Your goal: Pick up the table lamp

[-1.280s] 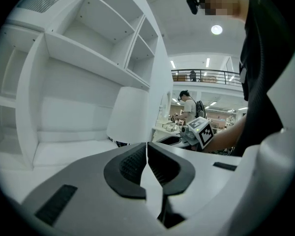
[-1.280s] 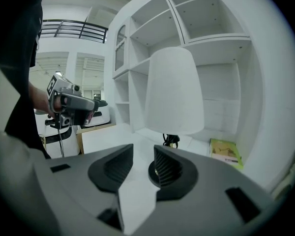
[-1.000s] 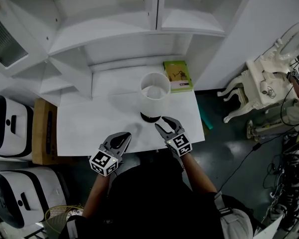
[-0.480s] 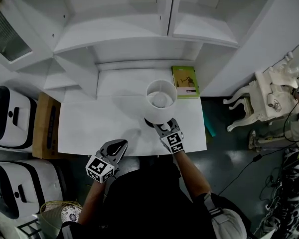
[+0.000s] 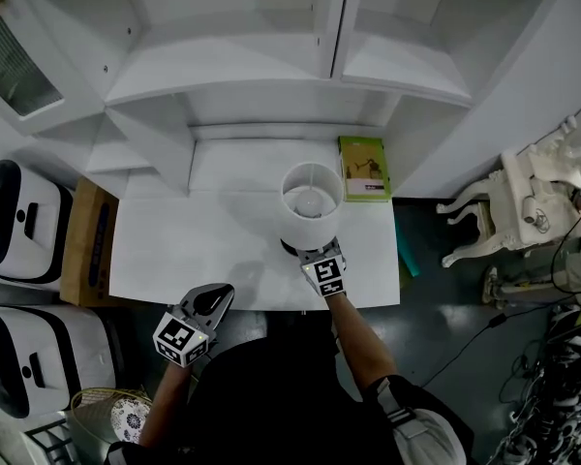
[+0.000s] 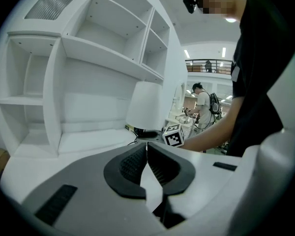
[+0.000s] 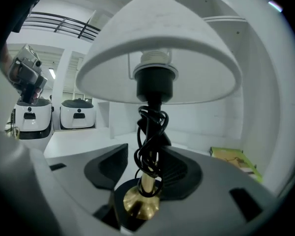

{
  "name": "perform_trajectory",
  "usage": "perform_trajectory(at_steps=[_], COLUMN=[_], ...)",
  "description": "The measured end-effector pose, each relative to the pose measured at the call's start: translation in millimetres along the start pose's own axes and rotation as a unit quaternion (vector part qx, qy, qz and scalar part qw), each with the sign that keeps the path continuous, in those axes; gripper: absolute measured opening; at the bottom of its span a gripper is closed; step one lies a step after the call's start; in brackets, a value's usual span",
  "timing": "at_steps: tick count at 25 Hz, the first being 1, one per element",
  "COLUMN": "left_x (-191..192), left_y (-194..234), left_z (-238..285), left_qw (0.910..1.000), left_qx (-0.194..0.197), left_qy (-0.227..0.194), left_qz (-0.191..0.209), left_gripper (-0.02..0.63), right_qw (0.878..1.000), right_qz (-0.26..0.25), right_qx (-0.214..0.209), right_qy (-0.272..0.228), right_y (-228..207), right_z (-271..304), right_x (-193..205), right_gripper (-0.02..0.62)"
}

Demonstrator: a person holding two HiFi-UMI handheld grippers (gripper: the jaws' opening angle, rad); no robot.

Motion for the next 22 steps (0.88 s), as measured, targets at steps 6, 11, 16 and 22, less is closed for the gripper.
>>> perform_trajectory(at_steps=[6,11,16,22], left_x=[5.5,5.7,6.4,9.2], left_y=[-0.4,-1.5,-7.3,-6.7], left_z=[-3.2,-0.8,2.4,-0.3], left_qw=[0.9999,0.9998,0.9998,0.9997], left_qx=[-0.008,-0.005,-0.001,-0.004], left_qy=[0.011,0.014,0.016,0.021], left_qz=[-0.010,-0.011,-0.012,-0.014], left_gripper=[0.017,0.017,0.017,0.017], right_qw=[1.000,0.999,0.996,0.997], right_qz=[-0.008,-0.026,-0.020,-0.011], right_qx=[0.016,0.040,0.084,0.076], right_qy=[-0.002,0.007,0.004,-0.020], right_y=[-1.0,1.8,11.4,7.4], right_z=[1.0,7.0,1.6,4.4], right_x=[1.4,-1.2,0.9,-4.0], right_gripper=[0.178,0.170,0.171,0.229])
Point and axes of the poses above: the fingertips, and each gripper's own axes: z forward along the fingers, y to its left, x out of its underside, the point moved 9 cm from there along -z, backward along the fingers, and after that the axes turned 7 degrees about z, right-handed, at the moved point
